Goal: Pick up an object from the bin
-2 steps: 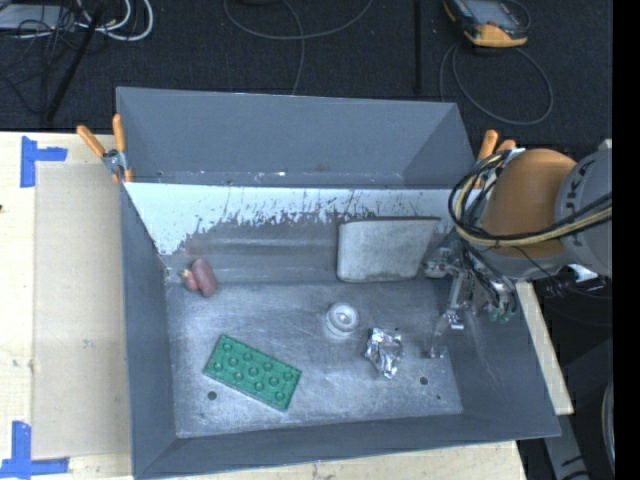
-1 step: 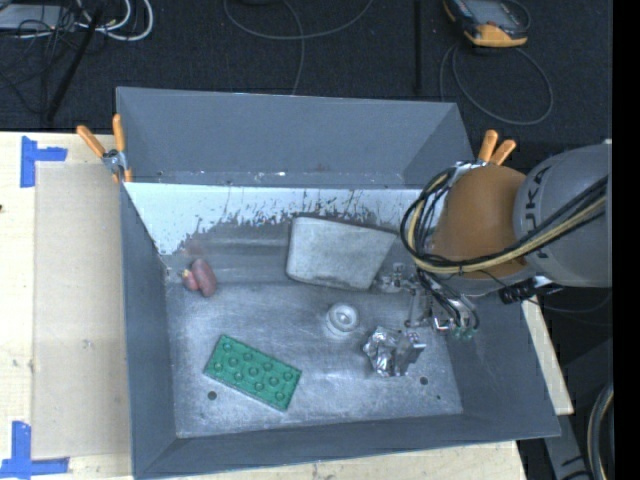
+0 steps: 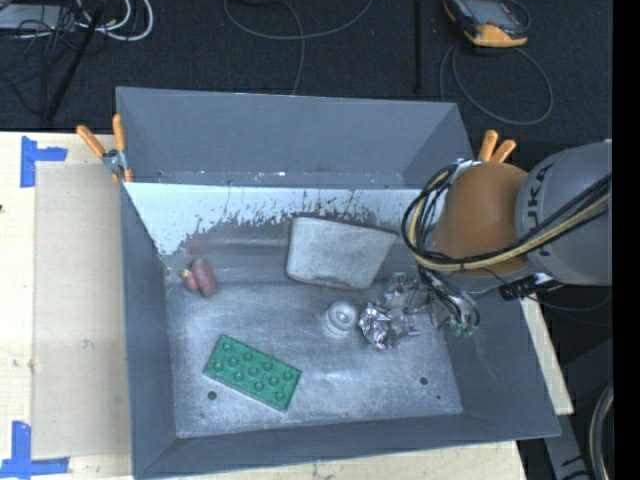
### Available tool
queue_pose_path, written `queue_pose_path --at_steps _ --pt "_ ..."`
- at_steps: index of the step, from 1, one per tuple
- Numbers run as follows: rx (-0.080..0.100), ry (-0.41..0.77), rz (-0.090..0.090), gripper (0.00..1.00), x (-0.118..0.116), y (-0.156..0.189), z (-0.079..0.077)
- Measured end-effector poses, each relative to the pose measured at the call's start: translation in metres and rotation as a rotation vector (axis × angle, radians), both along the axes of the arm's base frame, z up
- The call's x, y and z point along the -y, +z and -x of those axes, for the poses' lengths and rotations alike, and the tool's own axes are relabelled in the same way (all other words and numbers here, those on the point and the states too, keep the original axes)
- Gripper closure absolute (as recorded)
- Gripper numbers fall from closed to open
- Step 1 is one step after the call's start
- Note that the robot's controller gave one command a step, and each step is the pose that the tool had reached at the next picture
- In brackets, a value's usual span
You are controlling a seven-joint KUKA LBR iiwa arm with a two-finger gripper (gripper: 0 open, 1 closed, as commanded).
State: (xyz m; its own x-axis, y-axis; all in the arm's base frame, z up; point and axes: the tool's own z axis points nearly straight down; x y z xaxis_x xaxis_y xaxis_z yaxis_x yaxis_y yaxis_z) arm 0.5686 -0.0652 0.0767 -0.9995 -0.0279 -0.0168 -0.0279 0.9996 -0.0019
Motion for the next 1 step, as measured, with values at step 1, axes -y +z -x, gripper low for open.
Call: queue_pose_path --at_steps 1 --pt "-0.007 -0.008 -0.001 1.00 -0.0053 0.1493 -0.0168"
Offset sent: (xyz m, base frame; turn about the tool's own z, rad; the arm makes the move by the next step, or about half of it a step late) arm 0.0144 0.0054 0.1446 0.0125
